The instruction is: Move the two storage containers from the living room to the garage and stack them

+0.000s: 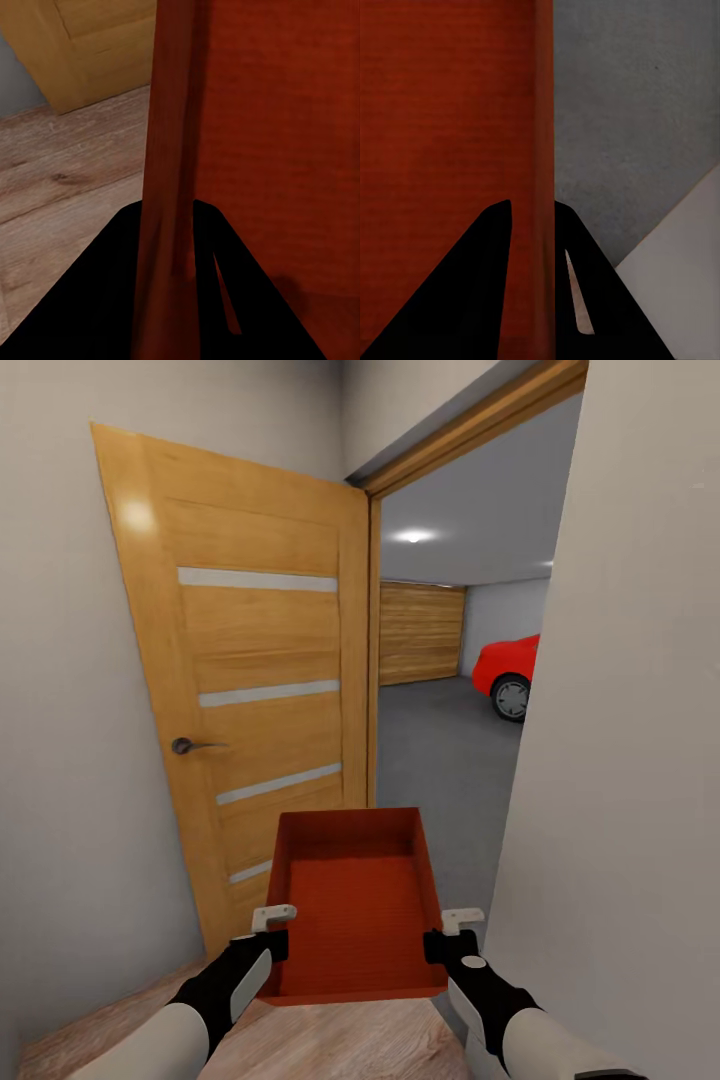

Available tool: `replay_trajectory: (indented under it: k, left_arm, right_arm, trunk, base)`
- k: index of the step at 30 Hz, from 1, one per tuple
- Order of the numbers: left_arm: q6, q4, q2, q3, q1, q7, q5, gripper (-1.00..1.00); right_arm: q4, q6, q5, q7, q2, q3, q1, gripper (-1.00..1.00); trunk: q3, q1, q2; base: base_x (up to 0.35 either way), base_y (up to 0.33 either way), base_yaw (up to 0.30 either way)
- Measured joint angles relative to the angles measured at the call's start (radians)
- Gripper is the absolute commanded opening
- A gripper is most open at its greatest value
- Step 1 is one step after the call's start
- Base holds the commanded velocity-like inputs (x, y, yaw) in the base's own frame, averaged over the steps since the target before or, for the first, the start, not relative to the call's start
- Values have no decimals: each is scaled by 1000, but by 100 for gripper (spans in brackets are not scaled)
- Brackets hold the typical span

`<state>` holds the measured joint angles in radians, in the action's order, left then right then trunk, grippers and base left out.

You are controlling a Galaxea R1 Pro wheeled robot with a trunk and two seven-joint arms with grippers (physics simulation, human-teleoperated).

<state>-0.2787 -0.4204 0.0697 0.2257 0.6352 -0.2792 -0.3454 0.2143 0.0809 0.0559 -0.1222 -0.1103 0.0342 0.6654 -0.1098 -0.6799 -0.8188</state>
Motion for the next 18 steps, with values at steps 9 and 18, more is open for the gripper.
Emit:
replay_trajectory:
  k: [9, 18]
  left_arm:
    - [0, 1, -12, -3, 0, 18, 2, -100]
    - [4, 3, 3, 1, 0, -4, -2, -100]
  right_arm:
    - [0, 0, 0, -17, -12, 4, 0, -100]
    - [0, 0, 0, 4, 3, 1, 0, -100]
  trunk:
    - [0, 0, 0]
    - [0, 0, 0]
  base:
    - [9, 6, 0]
    - [192, 186, -12]
